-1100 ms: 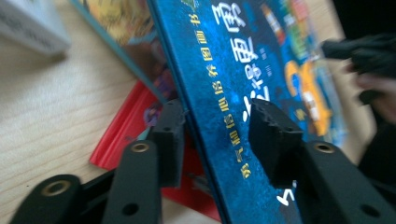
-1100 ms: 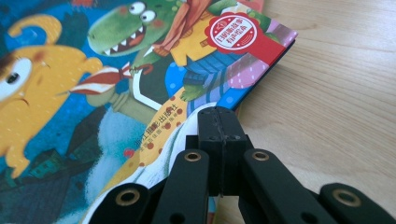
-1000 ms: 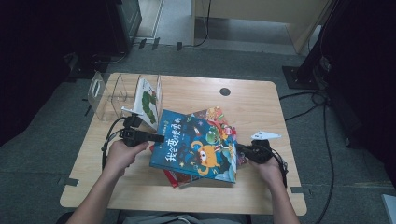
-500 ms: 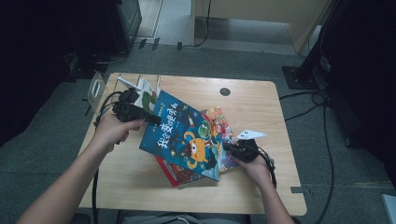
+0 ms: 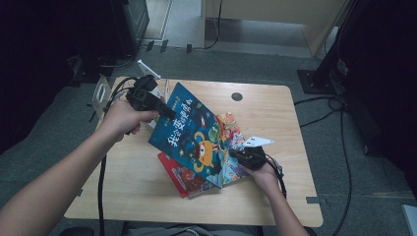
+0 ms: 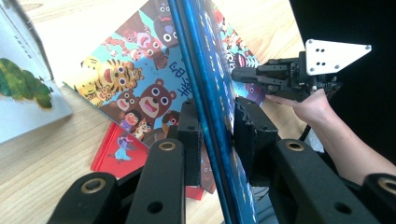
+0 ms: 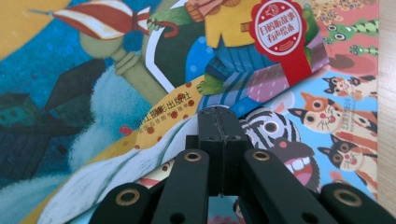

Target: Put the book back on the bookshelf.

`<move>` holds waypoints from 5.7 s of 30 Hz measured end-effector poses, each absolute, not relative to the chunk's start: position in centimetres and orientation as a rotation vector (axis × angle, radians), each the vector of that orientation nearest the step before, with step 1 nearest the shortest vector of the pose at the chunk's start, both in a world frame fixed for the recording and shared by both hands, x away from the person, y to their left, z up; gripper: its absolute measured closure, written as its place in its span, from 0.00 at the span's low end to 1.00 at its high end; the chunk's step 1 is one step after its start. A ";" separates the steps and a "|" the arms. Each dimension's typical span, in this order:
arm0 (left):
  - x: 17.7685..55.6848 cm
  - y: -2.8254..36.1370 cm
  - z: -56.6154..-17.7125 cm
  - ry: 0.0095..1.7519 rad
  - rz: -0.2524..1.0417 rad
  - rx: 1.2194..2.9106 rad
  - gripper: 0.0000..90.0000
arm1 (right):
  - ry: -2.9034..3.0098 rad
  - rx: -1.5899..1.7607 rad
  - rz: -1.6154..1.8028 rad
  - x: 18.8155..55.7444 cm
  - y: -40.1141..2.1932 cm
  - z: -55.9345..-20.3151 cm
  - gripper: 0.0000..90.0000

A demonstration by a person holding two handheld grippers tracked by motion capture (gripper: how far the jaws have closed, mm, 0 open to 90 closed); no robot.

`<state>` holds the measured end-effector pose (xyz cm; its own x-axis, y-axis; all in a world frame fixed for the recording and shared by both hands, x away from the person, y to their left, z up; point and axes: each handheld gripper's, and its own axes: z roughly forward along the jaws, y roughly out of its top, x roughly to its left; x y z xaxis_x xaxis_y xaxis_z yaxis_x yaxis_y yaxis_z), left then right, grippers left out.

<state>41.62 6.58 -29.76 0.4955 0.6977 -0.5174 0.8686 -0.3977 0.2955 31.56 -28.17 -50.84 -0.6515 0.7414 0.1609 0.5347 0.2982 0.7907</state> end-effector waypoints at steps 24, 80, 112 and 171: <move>41.4 3.7 -25.6 1.117 -0.472 2.434 0.93 | 2.344 1.111 1.233 32.0 -28.7 -50.2 0.76; 34.6 21.4 -24.8 1.413 -0.382 2.147 0.91 | 2.319 1.132 1.139 34.6 -26.8 -50.4 0.52; 33.5 31.3 -25.4 1.671 -0.312 1.972 0.90 | 2.313 1.134 1.135 34.6 -26.7 -50.4 0.51; 45.9 35.2 -24.0 1.885 -0.115 1.767 0.92 | 2.309 1.117 1.119 34.5 -26.4 -50.4 0.51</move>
<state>45.91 35.23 -24.01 0.0137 0.8978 -0.4402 0.9446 0.1327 0.3001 34.51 -26.45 -50.44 -0.6323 0.7741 0.0318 0.5046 0.3803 0.7750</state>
